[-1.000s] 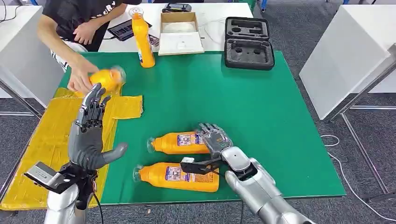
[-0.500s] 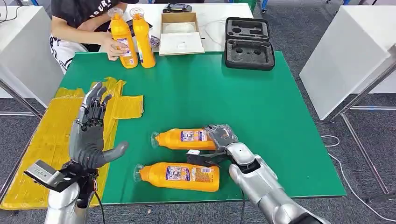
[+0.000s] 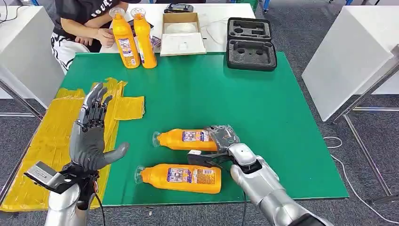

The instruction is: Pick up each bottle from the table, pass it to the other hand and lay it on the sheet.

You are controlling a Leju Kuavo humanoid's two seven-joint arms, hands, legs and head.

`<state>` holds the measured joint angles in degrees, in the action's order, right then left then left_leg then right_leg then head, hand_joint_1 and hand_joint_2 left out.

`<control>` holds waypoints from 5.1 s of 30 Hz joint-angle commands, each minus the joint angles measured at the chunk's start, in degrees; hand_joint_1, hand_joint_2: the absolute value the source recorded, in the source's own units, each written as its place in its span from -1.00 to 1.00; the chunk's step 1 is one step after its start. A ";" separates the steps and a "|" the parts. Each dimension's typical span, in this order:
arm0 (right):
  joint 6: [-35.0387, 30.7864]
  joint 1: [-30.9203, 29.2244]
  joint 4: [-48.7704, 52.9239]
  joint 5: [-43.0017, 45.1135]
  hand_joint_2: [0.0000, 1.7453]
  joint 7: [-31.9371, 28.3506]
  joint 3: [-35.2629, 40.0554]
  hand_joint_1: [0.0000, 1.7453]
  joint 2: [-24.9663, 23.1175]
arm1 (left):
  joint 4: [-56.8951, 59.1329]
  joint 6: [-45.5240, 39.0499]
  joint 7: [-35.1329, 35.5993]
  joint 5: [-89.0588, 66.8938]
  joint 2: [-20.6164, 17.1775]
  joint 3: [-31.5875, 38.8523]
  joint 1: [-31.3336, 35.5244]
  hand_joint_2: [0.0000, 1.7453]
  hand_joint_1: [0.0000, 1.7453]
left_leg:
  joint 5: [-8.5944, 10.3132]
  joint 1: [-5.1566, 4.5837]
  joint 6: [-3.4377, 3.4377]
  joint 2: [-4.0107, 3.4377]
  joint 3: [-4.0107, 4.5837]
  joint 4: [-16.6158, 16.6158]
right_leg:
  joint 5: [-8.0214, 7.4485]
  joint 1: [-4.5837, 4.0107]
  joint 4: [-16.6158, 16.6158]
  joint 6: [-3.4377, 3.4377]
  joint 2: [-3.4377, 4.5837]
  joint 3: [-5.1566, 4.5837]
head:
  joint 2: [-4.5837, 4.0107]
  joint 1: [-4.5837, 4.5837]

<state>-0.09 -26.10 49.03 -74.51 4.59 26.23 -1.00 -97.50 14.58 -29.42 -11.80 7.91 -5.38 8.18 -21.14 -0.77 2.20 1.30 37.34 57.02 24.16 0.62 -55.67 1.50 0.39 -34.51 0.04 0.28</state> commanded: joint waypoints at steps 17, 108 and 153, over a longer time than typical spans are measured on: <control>-16.86 14.79 27.81 48.73 1.00 -19.39 -14.72 1.00 -6.98 | 10.69 -3.81 8.15 -0.08 -0.26 -5.34 5.50 1.00 -1.00 | -0.15 0.11 -0.18 0.40 -0.08 0.06 | 0.29 -0.13 0.02 -0.05 -0.53 0.31 | 0.00 -0.02; -19.71 2.17 9.22 37.53 1.00 -22.53 15.47 1.00 -8.71 | 14.72 -5.14 10.62 16.92 -1.88 -7.26 9.42 1.00 1.00 | -0.22 0.10 -0.23 -0.11 0.01 0.06 | 0.19 -0.10 -0.01 -0.05 0.03 0.09 | 0.00 0.00; -1.96 10.87 42.15 63.11 1.00 -26.11 2.77 -1.00 -0.58 | 17.14 -39.64 10.99 -17.50 -3.76 3.18 13.26 1.00 1.00 | -0.10 0.05 -0.16 0.08 0.26 0.05 | 0.13 -0.04 -0.05 -0.02 -0.11 -0.16 | 0.00 0.00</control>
<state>-3.30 -15.08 84.52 -11.89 -22.51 33.88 -4.59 -88.11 -13.58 -21.11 -13.65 5.14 -5.73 15.21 -21.16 -0.76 2.17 1.31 37.76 57.02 24.19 0.63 -55.70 1.52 0.44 -34.89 0.04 0.28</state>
